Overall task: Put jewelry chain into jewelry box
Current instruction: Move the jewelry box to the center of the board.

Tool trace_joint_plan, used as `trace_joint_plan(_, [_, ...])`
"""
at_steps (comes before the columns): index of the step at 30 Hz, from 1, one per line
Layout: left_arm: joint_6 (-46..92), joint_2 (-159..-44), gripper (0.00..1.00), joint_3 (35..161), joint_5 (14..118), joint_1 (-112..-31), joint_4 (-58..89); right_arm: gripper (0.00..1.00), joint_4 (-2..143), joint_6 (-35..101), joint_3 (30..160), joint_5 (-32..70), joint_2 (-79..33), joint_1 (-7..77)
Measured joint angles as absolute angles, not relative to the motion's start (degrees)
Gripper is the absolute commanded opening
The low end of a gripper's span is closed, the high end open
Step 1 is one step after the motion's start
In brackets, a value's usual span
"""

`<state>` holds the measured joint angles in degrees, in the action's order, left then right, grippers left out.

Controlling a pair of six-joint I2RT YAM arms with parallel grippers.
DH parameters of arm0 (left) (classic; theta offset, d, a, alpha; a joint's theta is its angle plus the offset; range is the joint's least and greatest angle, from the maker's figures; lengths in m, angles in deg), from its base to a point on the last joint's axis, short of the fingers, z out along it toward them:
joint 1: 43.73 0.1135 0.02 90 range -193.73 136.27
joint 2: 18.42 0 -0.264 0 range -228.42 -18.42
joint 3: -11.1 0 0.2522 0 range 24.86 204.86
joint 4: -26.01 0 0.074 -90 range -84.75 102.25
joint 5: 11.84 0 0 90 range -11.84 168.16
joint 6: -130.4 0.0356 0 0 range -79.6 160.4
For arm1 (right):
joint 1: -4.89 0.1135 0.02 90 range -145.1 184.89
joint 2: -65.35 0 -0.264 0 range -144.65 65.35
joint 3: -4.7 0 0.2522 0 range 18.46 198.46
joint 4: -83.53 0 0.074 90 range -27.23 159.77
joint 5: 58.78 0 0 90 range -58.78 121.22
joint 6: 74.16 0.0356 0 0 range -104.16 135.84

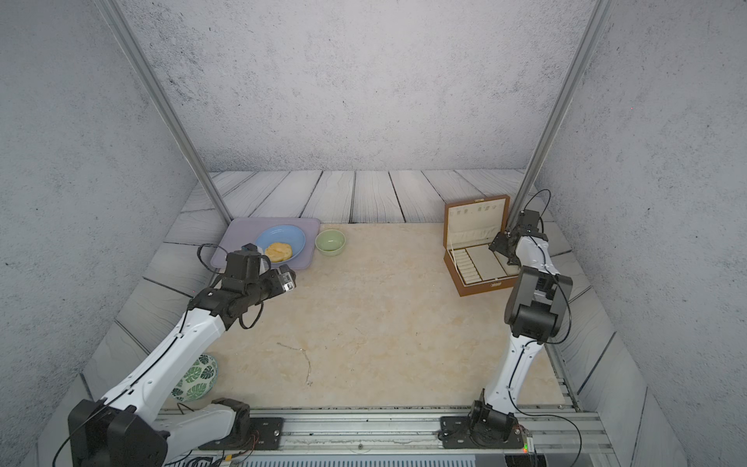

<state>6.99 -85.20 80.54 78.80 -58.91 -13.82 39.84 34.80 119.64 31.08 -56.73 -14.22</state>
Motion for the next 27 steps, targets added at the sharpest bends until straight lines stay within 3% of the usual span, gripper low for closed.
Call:
trace_joint_plan(18, [7.12,-87.95,0.98,81.64,78.89,-58.91,-14.25,0.99,41.15,33.22,120.78,19.8,-60.62,-17.96])
trace_joint_plan(27, [7.07,-89.46,0.98,82.12,78.76,-59.02,-14.69,0.99,44.41,36.13,107.14,14.47,-51.46,-14.31])
